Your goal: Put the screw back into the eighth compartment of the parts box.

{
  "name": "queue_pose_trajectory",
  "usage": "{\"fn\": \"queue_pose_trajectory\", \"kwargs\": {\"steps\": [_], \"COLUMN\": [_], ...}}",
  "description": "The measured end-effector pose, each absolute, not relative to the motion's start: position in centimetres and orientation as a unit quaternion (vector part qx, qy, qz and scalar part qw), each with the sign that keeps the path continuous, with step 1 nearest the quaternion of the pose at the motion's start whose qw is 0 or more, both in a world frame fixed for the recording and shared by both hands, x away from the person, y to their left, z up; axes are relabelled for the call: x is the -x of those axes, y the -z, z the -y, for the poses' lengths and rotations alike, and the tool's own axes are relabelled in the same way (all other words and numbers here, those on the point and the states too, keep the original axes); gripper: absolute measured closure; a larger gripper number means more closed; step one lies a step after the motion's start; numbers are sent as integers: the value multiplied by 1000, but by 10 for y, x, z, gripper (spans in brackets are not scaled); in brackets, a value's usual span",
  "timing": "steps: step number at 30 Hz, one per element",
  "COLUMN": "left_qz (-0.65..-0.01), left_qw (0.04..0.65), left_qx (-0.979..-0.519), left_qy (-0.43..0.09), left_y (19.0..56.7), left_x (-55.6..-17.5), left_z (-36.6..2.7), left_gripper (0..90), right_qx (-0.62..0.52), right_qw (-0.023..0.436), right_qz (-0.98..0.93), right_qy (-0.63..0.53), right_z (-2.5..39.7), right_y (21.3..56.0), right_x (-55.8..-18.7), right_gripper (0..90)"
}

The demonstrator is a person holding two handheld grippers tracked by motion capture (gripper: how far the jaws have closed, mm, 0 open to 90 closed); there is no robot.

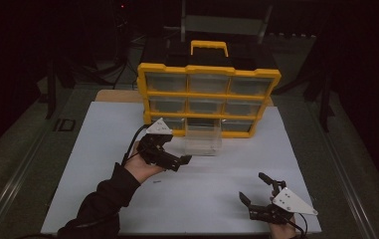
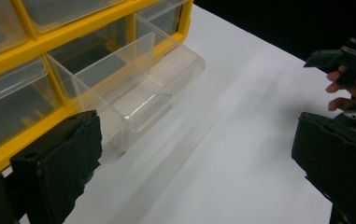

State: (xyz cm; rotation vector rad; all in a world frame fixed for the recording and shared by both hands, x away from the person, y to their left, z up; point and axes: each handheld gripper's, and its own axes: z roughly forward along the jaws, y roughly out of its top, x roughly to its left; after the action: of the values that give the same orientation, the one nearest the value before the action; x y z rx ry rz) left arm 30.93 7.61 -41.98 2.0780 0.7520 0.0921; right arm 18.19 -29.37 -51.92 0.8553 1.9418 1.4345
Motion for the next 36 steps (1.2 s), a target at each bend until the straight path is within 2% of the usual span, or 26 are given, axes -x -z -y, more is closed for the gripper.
{"fn": "queue_pose_trajectory", "kwargs": {"steps": [22,30,34,36], "left_qz": [-279,-284,-285,-287], "left_qw": [434,425,420,414], "left_qx": [-855,-859,-861,-864], "left_qy": [-45,-31,-21,-21], "left_y": [443,465,475,480], "left_x": [-284,-282,-281,-281], "left_z": [-102,-113,-118,-120], "left_gripper": [15,48,129,139], "right_qx": [-320,-320,-321,-319], "right_qw": [286,286,284,285], "right_qz": [-727,-727,-728,-729], "right_qy": [-536,-535,-535,-534], "right_z": [293,293,293,293], "right_y": [519,520,520,520], "right_x": [-182,-182,-182,-182], "right_gripper": [102,102,102,102]}}
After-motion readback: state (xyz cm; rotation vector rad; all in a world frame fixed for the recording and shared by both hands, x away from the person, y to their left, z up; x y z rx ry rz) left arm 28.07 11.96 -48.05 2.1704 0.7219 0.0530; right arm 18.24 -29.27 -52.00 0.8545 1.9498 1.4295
